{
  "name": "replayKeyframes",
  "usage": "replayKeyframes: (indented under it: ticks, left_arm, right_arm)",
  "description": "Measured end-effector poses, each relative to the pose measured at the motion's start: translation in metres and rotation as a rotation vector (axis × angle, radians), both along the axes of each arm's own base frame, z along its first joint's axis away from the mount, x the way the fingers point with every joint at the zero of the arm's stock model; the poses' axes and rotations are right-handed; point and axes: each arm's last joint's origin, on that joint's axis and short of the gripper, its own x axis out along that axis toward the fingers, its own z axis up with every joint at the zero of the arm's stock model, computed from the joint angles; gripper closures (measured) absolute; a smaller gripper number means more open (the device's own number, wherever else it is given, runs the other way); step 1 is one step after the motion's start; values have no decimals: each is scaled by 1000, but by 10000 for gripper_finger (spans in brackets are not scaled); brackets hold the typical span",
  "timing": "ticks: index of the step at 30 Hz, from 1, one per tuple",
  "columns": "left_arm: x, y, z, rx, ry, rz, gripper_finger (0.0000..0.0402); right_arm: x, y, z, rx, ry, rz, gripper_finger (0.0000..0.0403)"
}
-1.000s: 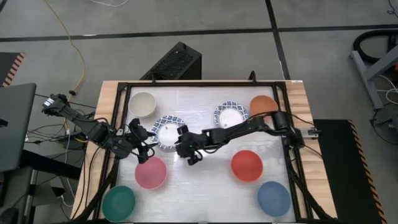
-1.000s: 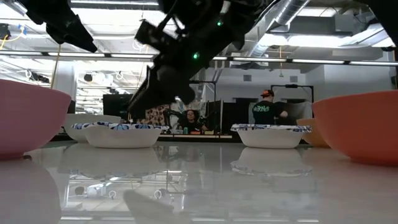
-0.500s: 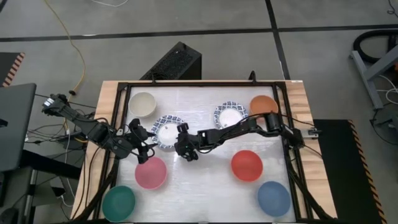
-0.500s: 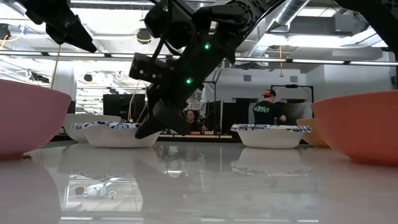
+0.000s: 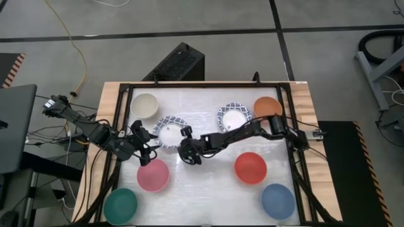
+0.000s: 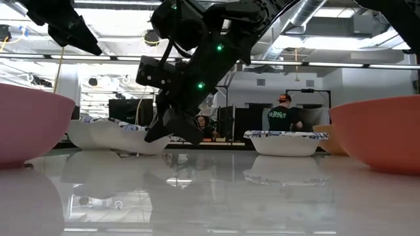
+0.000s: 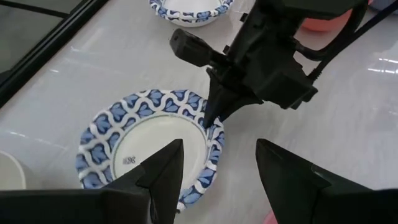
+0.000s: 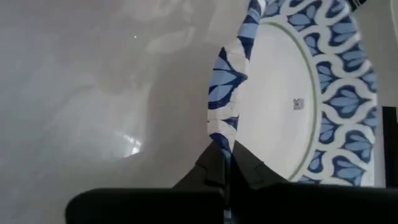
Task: Nest bowls inside each other
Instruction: Stack the left white patterned bowl on top of the top white patterned bowl
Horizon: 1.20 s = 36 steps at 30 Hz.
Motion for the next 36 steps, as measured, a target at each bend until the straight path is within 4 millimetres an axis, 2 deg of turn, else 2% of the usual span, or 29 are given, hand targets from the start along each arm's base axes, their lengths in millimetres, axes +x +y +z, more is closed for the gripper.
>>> replayKeyframes:
  ticks: [6,10,14,20,25,30,33,36]
  left_arm:
    - [0,0,0,-2,1,-2,210]
    - [0,0,0,-4,2,-4,210]
    - [0,0,0,-3,5,-5,210]
    - [0,0,0,-7,5,-4,210]
    - [0,0,0,-16,5,-3,210]
    - [-1,-1,0,-15,5,-5,210]
    - [-1,-1,0,-16,5,-5,210]
    - [-1,-1,0,-16,5,-5,210]
  right_arm:
    - [-7,9,8,-49,24,-36,393]
    - [-22,15,32,-3,56,-72,396]
    - [-45,16,58,9,109,-168,393]
    - [-87,4,100,21,151,-390,392]
    - [-125,-8,126,1,119,-621,391]
    - [-167,-14,127,37,68,-780,391]
    - [-184,-15,117,77,59,-829,391]
    - [-194,-12,102,110,66,-840,391]
